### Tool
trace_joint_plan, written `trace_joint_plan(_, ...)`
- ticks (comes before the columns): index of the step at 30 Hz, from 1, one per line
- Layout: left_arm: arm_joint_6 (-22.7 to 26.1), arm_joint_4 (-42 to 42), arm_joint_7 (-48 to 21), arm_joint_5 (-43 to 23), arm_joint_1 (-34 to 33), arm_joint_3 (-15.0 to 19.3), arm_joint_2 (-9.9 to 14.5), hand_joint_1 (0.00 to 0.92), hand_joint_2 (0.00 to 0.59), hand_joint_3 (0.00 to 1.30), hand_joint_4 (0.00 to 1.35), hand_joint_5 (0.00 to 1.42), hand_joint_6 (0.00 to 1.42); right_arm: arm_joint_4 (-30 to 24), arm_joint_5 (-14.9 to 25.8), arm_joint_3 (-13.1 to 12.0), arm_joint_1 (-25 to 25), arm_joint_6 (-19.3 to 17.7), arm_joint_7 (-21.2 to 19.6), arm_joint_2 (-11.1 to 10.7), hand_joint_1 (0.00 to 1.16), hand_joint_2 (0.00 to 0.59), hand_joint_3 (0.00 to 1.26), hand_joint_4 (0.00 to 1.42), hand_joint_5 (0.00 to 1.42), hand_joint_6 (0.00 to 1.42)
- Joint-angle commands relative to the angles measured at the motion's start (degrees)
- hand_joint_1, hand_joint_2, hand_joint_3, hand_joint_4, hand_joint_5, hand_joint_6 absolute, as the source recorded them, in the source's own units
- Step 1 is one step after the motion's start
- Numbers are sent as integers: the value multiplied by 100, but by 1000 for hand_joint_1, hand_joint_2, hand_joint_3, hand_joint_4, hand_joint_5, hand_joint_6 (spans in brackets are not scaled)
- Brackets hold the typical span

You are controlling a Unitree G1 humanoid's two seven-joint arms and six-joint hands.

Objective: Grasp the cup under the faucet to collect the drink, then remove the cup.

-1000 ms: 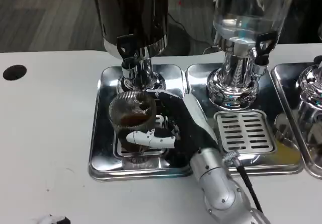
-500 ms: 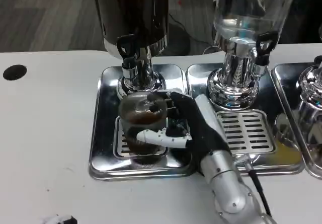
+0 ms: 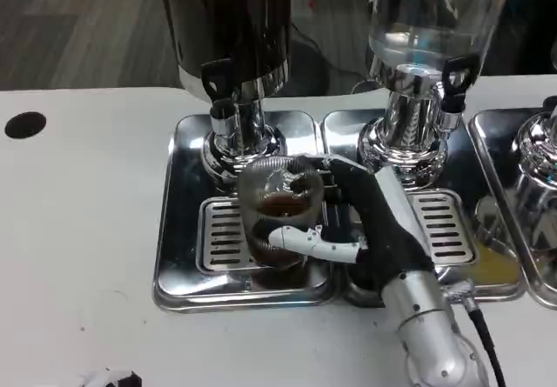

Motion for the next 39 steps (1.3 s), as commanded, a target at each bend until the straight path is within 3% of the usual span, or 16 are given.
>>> trace_joint_plan(1, 26, -3, -42, 138, 35, -78, 36, 0, 124, 328, 240, 329, 498, -510, 74, -61, 176, -184, 92, -64, 765, 90, 431, 496, 457, 301)
trace_joint_plan(10, 68, 59, -55, 263, -64, -265, 15, 0, 124, 328, 240, 329, 498, -1285, 63, -118, 761, -373, 309, -462, 749, 93, 441, 496, 464, 301)
trace_joint_plan(18, 174, 87, -67, 323, -165, -409, 35, 0, 124, 323, 247, 330, 501, -1656, 175, -272, 1339, -682, 479, -785, 745, 94, 446, 496, 464, 301)
trace_joint_plan(29, 383, 70, -157, 530, -327, -666, 40, 0, 124, 315, 250, 334, 512, -1821, 456, -731, 2305, -1686, 603, -1256, 745, 94, 446, 496, 464, 301)
trace_joint_plan(39, 543, 15, -169, 622, -349, -803, 31, 0, 124, 311, 241, 335, 514, -1592, 536, -1085, 2800, -2536, 646, -1559, 736, 93, 447, 496, 473, 301)
